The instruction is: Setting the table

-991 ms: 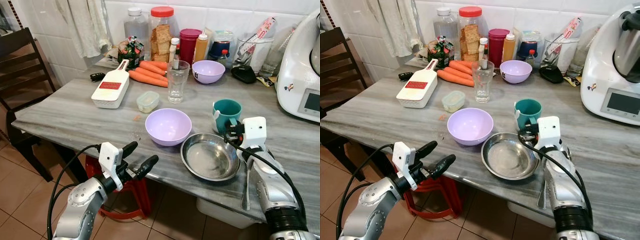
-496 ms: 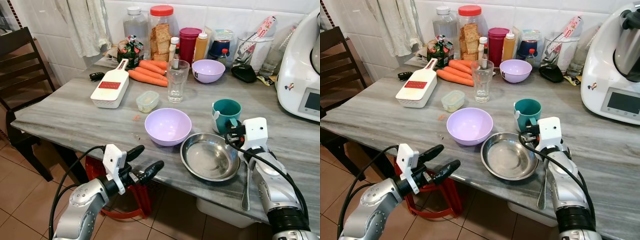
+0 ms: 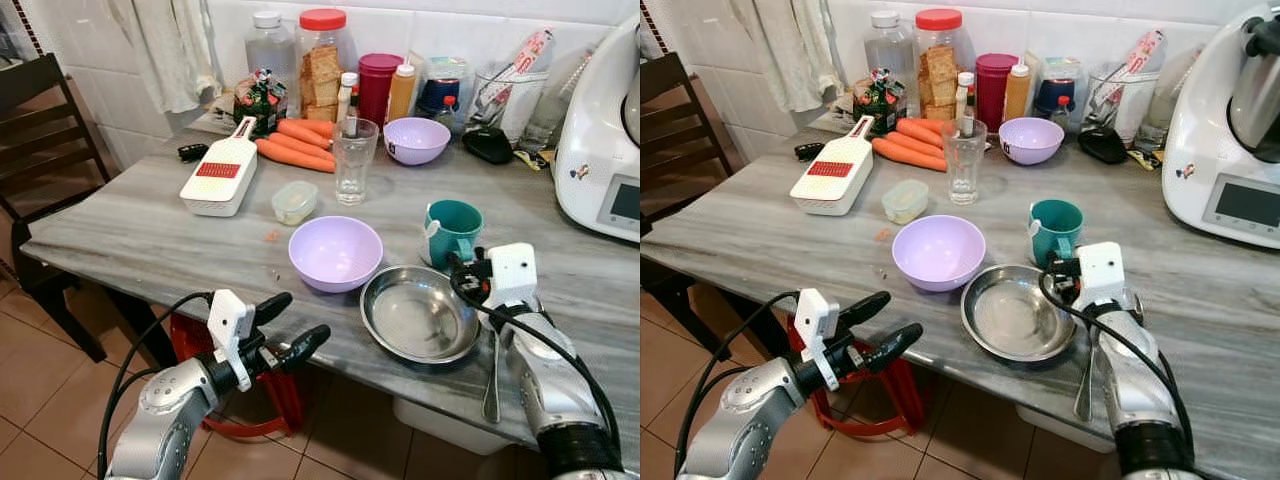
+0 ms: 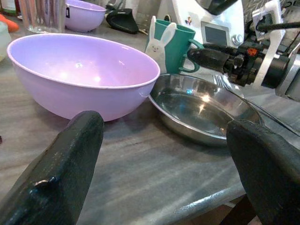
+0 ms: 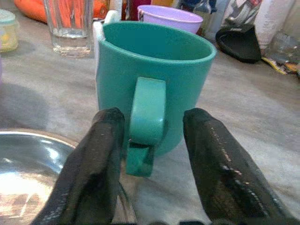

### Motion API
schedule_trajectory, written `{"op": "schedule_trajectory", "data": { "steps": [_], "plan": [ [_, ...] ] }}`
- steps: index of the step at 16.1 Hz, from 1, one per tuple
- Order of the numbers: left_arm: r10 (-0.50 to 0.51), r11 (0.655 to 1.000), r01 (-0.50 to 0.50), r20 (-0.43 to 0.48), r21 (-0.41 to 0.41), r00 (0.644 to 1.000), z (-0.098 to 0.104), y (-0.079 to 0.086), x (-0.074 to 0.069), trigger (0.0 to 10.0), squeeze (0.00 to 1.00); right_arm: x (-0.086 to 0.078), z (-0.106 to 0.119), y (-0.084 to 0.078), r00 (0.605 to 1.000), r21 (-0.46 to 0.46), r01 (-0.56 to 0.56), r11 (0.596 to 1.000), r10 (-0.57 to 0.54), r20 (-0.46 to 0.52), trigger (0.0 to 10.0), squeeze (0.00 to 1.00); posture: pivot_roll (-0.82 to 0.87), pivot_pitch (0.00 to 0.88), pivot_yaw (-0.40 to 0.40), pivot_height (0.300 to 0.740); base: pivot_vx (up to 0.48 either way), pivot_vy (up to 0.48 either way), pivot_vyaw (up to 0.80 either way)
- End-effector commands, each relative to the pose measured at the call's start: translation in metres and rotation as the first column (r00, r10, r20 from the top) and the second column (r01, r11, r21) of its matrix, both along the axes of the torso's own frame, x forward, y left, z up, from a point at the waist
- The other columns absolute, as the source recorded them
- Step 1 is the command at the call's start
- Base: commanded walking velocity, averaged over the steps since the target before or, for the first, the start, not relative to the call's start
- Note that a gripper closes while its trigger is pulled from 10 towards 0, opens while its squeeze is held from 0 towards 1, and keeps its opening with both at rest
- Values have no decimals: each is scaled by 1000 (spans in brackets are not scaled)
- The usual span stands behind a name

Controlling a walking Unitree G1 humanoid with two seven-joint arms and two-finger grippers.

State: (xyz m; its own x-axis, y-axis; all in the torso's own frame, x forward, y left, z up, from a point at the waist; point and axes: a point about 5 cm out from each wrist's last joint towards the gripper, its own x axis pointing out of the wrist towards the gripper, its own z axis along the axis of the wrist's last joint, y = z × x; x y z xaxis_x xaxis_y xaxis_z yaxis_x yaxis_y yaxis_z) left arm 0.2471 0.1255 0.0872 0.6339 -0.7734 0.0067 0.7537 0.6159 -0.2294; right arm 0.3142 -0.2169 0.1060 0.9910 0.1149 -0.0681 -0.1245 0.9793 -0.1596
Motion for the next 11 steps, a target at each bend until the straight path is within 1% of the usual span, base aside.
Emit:
{"op": "schedule_trajectory", "data": {
  "steps": [1, 4, 5, 7, 8, 9, 11],
  "plan": [
    [-12, 1000, 12, 16, 7, 1000, 5, -1, 0, 10000, 0, 1, 13, -4, 998, -10, 14, 1000, -13, 55, 10000, 1000, -27, 0, 40, 740, 0, 0, 0],
    [-8, 1000, 7, 19, 6, 1000, 6, -1, 1, 10000, 0, -3, 29, -2, 991, -14, 41, 999, -39, 126, 10000, 1000, -27, 0, 37, 740, 0, 0, 0],
    [-3, 1000, 3, 20, 5, 1000, 6, -1, 1, 10000, 0, -9, 34, 5, 986, -47, 45, 998, -37, 164, 10000, 1000, -31, 0, 35, 740, 0, 0, 0],
    [-2, 1000, 2, 20, 4, 1000, 6, -1, 1, 10000, 0, -12, 35, 7, 984, -48, 48, 998, -39, 174, 10000, 1000, -31, 0, 35, 740, 0, 0, 0],
    [0, 1000, 0, 19, 2, 1000, 6, -1, 1, 10000, 0, -17, 35, 12, 981, -50, 54, 997, -43, 191, 10000, 1000, -33, 0, 35, 740, 0, 0, 0],
    [6, 1000, -5, 19, -3, 1000, 6, -2, 2, 10000, 0, -28, 32, 25, 974, -49, 61, 997, -49, 222, 10000, 1000, -42, 0, 39, 740, 0, 0, 0],
    [19, 1000, -18, 23, -7, 1000, 6, -2, 3, 10000, 0, -34, 32, 32, 967, -44, 75, 996, -62, 247, 10000, 1000, -49, 0, 43, 740, 0, 0, 0]
  ]
}}
